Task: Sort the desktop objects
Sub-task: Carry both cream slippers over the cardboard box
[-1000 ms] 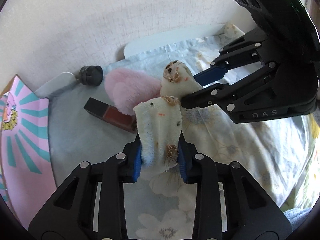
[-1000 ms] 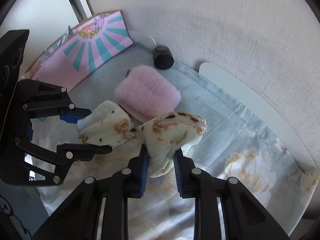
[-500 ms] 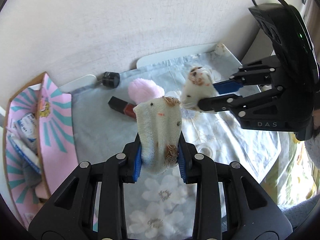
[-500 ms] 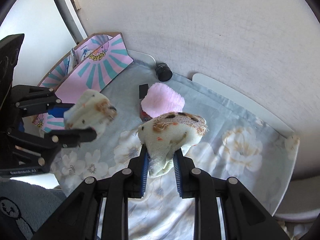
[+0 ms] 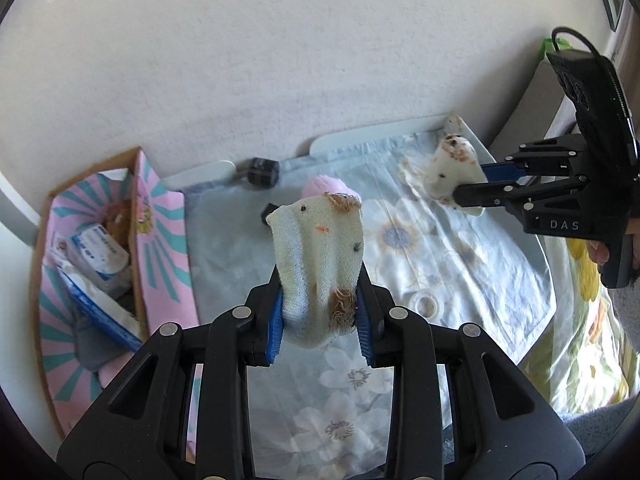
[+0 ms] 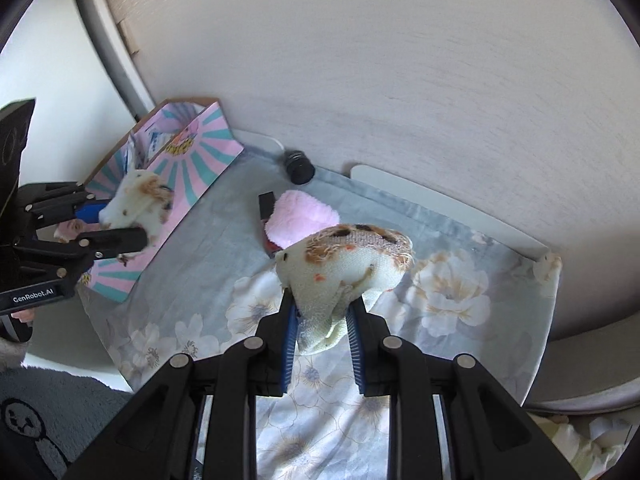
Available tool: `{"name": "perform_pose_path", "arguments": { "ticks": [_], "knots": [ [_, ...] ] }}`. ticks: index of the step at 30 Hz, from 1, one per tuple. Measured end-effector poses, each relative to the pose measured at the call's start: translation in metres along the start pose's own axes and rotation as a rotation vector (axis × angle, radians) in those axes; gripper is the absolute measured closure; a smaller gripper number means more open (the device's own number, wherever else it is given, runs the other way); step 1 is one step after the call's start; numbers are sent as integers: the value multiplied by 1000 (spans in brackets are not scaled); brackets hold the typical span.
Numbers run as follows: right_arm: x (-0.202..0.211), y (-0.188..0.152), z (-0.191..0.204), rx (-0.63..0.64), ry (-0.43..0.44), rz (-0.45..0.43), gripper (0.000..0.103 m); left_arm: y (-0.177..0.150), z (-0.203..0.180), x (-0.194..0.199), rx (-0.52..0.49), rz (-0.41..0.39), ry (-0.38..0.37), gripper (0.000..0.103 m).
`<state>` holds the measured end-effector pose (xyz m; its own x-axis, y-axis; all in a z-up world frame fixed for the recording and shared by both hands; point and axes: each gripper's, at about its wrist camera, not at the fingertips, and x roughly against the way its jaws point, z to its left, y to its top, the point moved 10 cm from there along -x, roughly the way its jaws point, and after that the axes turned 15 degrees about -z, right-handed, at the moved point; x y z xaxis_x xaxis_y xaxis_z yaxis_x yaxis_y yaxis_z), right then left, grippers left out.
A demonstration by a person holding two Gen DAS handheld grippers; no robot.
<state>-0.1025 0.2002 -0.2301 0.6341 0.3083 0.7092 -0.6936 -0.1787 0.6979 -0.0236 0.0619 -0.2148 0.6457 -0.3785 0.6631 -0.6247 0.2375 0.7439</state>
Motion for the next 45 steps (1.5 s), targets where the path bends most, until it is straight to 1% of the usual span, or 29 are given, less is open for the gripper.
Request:
{"name": "perform_pose_path", "arguments": {
  "ticks": [9,15,21,24,27,30,33,39,45],
  "knots": [
    [15,10,-16,-18,-42,-21,81,14,9,12,7,-30,16,76],
    [17,23,-19,-13,-41,-25,81,26,19,16,13,-43,37,76],
    [7,58,-1,33,-6,-50,81,36,46,33,50,-67,89,76],
    [-1,78,18,70,27,-62,81,37,64,44,57,-76,128,76],
    [-13,97,44,111,73,-73,81,34,83,53,81,-81,163,76],
    [-24,110,68,144,114,-76,81,27,105,62,117,-81,201,76],
    [-37,124,102,188,168,-78,81,18,125,71,147,-79,239,76],
    [-60,139,162,273,267,-68,81,-9,165,89,218,-74,317,76],
    [-79,144,218,348,361,-37,81,-42,191,99,307,-53,362,76]
  ]
}}
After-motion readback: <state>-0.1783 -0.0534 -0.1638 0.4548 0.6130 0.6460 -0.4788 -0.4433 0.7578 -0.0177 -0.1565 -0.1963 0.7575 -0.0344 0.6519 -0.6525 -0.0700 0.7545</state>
